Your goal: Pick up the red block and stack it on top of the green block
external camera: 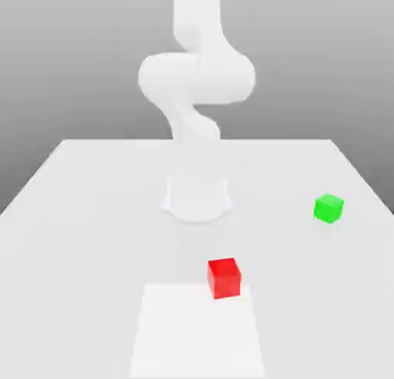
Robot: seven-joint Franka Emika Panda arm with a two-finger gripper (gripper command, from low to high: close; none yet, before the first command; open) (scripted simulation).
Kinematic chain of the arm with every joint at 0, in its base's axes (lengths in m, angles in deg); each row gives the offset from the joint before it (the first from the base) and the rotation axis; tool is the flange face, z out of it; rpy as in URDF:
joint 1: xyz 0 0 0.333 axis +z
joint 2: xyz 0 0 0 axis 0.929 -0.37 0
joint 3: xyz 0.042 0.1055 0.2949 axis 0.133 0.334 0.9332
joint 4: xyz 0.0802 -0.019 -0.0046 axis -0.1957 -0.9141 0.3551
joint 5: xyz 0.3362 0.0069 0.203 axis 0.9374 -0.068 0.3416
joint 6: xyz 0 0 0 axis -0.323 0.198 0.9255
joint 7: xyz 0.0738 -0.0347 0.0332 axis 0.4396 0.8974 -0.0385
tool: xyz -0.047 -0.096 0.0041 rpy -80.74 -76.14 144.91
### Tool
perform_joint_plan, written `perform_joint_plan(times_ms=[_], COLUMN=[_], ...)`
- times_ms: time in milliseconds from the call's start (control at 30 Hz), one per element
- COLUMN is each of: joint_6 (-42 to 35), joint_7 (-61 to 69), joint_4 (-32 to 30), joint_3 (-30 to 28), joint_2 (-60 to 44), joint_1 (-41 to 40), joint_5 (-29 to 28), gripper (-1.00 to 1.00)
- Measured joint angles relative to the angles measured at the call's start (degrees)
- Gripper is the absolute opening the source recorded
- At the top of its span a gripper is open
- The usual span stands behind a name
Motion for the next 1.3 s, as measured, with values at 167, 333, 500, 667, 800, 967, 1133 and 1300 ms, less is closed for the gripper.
perform_joint_plan(times_ms=[167, 333, 500, 667, 800, 967, 1133, 1300], joint_6=[6.80, 13.62, 21.33, 34.14, 41.60, 42.84, 40.21, 31.58], joint_7=[1.42, 2.68, 3.85, 3.59, 2.38, 2.16, 2.61, 3.55], joint_4=[-9.38, -18.94, -29.56, -33.92, -33.02, -32.83, -33.26, -34.66], joint_3=[0.38, 0.99, 1.84, 2.63, 0.91, 0.56, 1.07, 0.90], joint_2=[-7.92, -15.91, -25.24, -41.30, -50.04, -51.49, -48.44, -38.41], joint_1=[1.56, 3.23, 5.06, 5.69, 7.02, 7.34, 6.98, 7.58], joint_5=[0.68, 1.10, 1.24, 0.05, -1.68, -1.91, -1.34, 0.01], gripper=[0.00, 0.00, 0.00, 0.00, 0.00, -1.00, -1.00, -1.00])
